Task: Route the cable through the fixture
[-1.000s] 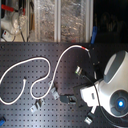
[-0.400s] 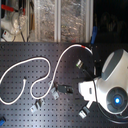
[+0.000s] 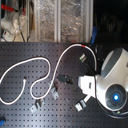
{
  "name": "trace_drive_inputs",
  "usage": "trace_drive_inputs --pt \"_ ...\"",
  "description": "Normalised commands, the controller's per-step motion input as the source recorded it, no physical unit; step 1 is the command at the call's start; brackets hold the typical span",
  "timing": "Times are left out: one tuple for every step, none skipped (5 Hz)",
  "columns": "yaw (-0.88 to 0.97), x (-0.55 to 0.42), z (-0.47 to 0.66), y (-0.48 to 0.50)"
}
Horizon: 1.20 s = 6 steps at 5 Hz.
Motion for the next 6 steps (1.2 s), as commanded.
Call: trace_drive_inputs --pt "1.00 0.003 0.25 0.000" --pt "1.00 0.003 0.25 0.000" --pt "0.18 0.036 0.00 -0.052" --pt "-0.57 0.060 0.15 -0.022" --pt "-1.00 0.012 0.21 0.031" --pt "-1.00 0.006 0.25 0.020"
